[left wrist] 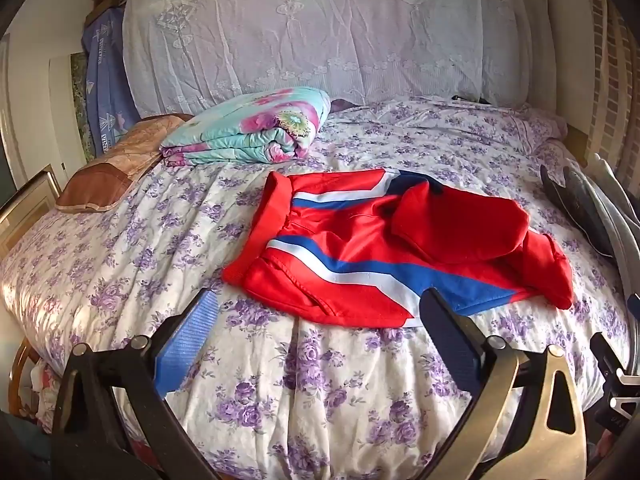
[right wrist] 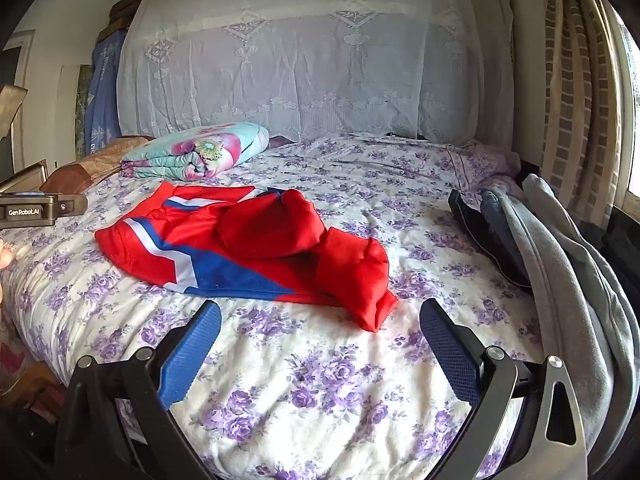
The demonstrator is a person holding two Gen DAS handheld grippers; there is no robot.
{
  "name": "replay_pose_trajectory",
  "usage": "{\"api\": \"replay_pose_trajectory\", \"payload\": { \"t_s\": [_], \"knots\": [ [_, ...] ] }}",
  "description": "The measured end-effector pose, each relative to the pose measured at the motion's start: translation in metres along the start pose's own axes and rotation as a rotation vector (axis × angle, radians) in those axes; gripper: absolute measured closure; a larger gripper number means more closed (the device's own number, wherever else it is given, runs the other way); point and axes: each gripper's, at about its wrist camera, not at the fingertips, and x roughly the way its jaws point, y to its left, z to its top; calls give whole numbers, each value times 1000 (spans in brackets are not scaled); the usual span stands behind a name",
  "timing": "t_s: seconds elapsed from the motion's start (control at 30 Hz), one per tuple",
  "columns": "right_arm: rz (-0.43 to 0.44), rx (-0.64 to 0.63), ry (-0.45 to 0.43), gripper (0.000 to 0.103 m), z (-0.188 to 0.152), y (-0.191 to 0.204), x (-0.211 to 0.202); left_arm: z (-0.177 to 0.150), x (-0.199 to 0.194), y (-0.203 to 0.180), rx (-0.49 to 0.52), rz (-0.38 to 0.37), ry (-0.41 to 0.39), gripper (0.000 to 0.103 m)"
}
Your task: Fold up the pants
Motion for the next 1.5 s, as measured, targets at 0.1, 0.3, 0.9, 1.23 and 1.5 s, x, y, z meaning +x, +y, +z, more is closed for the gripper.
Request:
{"api": "replay_pose_trajectory", "payload": {
  "t_s": [0.1,0.3,0.9,1.23,1.5],
  "knots": [
    [1,-4,2,3,0,0,0,0,0,0,-1,-3,4,4],
    [-7,-3,-16,3,1,1,-4,0,-3,1,-2,-2,-6,4],
    [-17,25,13,3,-3,-7,4,-1,0,3,-6,-4,5,4],
    [-14,26,7,3,-4,-5,4,-3,3,12,-31,2,11,4],
    [-7,45,24,3,-8,-8,8,-5,5,7,-20,5,13,4]
  ]
}}
